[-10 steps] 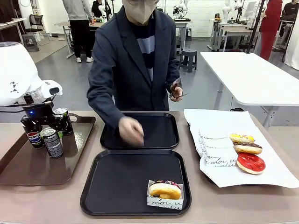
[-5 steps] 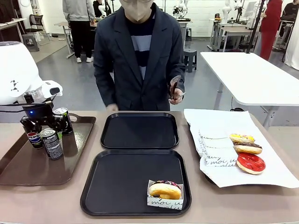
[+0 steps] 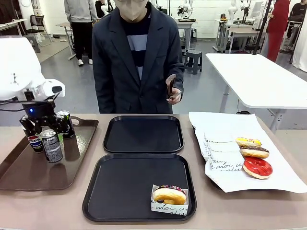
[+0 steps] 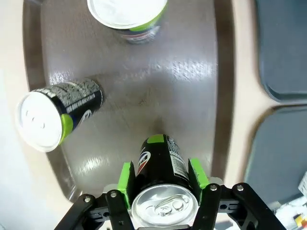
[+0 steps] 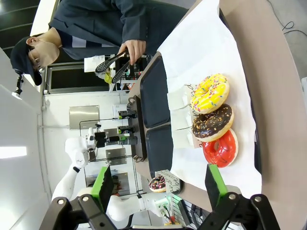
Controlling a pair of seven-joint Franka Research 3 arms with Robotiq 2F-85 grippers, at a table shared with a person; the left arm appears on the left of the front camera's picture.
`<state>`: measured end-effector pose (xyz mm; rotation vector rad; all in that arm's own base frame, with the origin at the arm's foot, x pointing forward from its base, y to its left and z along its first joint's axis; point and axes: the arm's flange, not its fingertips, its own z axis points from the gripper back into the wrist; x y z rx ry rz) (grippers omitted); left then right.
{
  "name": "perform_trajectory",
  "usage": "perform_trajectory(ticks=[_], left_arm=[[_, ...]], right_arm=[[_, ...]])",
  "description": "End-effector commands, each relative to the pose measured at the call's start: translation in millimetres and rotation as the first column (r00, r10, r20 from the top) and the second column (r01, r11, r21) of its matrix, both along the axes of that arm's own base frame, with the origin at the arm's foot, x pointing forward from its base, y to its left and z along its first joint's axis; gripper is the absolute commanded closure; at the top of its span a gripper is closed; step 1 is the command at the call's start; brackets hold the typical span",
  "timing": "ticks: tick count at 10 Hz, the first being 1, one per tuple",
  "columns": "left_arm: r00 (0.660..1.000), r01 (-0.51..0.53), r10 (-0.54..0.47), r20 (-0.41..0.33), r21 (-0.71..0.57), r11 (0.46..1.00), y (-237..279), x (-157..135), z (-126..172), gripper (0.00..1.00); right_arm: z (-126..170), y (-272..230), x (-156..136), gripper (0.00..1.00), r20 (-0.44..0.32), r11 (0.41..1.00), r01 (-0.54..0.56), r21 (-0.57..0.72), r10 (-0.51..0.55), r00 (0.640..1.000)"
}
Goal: Set up donuts and drinks on trays.
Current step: Pick up one Pepsi coke and place it on the Flat Tray.
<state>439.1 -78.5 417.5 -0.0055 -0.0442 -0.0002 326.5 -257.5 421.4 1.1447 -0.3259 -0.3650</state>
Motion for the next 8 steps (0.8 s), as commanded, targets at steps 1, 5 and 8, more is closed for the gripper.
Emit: perform_trajectory(ticks=[1, 5, 8], left_arm=[[0.995, 0.097, -0.098, -0.015, -0.026, 0.995, -14.8, -17.5, 77.1, 0.53], [0.98, 0.201, -0.201, 0.014, -0.037, 0.979, -18.1, -60.0, 153.4, 0.53], [0.984, 0.177, -0.177, -0.007, -0.005, 0.984, -22.9, -58.3, 150.7, 0.53]], right_arm=[[0.1, 0.2, -0.7, 0.0, 0.005, 1.0, -0.003, 0.008, 0.003, 1.0], [0.1, 0.2, -0.7, 0.0, 0.005, 1.0, -0.003, 0.008, 0.003, 1.0], [0.1, 0.2, -0.7, 0.0, 0.005, 1.0, -0.003, 0.008, 0.003, 1.0]])
